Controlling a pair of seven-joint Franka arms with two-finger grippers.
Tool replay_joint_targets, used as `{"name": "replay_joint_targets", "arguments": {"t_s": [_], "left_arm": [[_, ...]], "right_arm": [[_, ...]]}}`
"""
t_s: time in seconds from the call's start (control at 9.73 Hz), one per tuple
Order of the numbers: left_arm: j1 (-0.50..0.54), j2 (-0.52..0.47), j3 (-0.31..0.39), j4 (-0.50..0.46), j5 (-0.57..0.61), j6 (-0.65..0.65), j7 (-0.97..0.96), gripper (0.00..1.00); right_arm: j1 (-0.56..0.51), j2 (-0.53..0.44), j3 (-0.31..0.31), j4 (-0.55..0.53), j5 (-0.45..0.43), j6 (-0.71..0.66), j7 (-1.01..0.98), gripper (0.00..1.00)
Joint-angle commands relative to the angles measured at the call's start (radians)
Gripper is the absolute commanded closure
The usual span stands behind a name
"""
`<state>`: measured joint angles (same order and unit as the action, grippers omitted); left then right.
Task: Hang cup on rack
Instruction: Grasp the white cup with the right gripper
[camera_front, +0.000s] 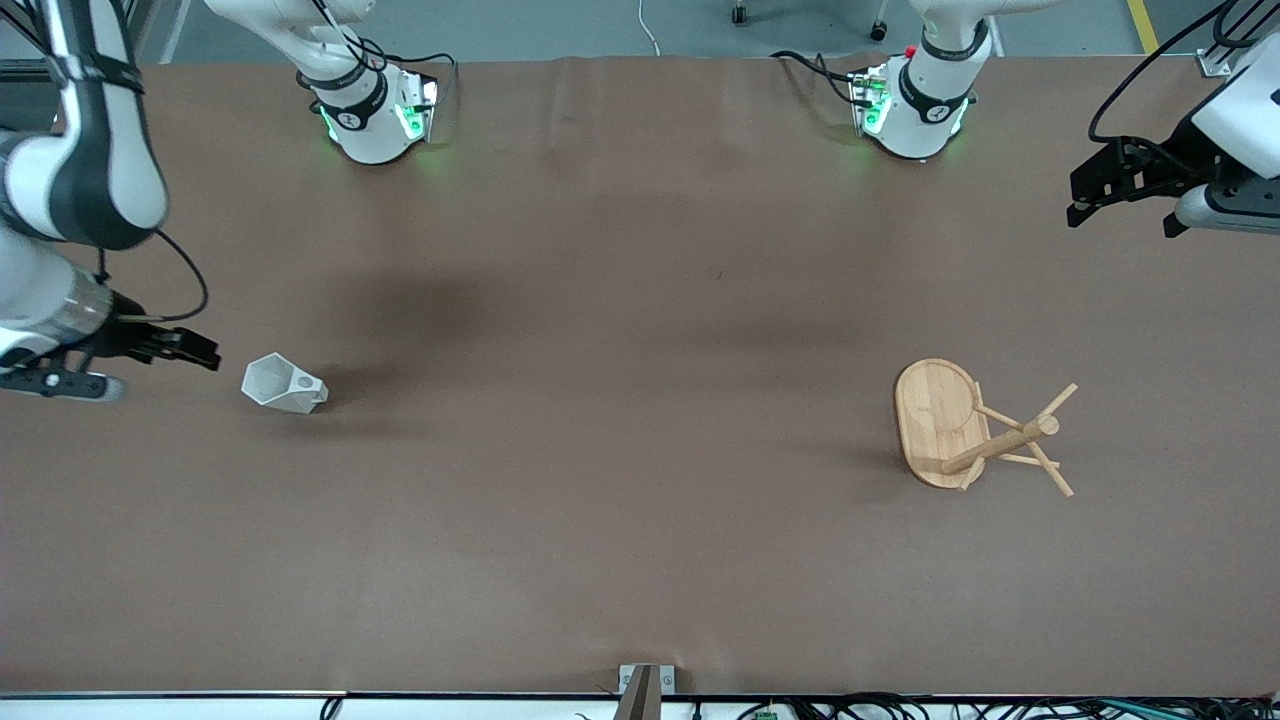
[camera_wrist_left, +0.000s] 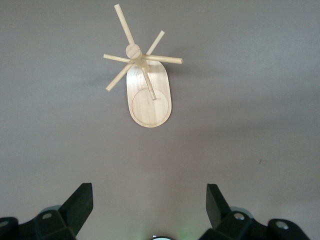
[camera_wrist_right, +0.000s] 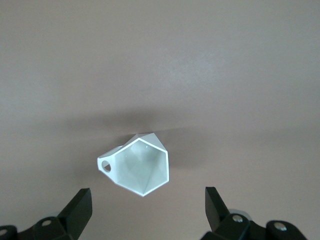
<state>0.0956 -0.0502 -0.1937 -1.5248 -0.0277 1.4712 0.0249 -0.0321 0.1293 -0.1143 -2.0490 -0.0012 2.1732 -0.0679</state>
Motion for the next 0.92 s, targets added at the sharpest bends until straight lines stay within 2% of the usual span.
{"name": "replay_joint_targets", "arguments": {"t_s": [0.0,0.21,0.41,0.62,0.82], "left_arm": [[0.009,0.02,-0.003,-0.011,-0.014,-0.02,0.013,0.0],[0.001,0.05,-0.004,-0.012,-0.084,-0.02,0.01,0.0],[0.001,0.067,-0.01,-0.012,-0.1,-0.016,-0.002,0.0],[-0.007,0.093,-0.013,-0.012,-0.103,-0.011,-0.002,0.0],[-0.023,0.124,-0.015,-0.014,-0.104,-0.012,-0.008,0.0]], "right_arm": [[-0.006,0.01,-0.002,-0.103,-0.017,0.144,-0.07,0.0],[-0.006,0.048,-0.002,-0.181,-0.017,0.297,-0.073,0.0],[-0.006,0.078,-0.002,-0.198,-0.017,0.332,-0.088,0.01],[-0.008,0.104,-0.002,-0.2,-0.017,0.361,-0.101,0.07],[-0.008,0.127,-0.002,-0.2,-0.017,0.384,-0.101,0.19]]}}
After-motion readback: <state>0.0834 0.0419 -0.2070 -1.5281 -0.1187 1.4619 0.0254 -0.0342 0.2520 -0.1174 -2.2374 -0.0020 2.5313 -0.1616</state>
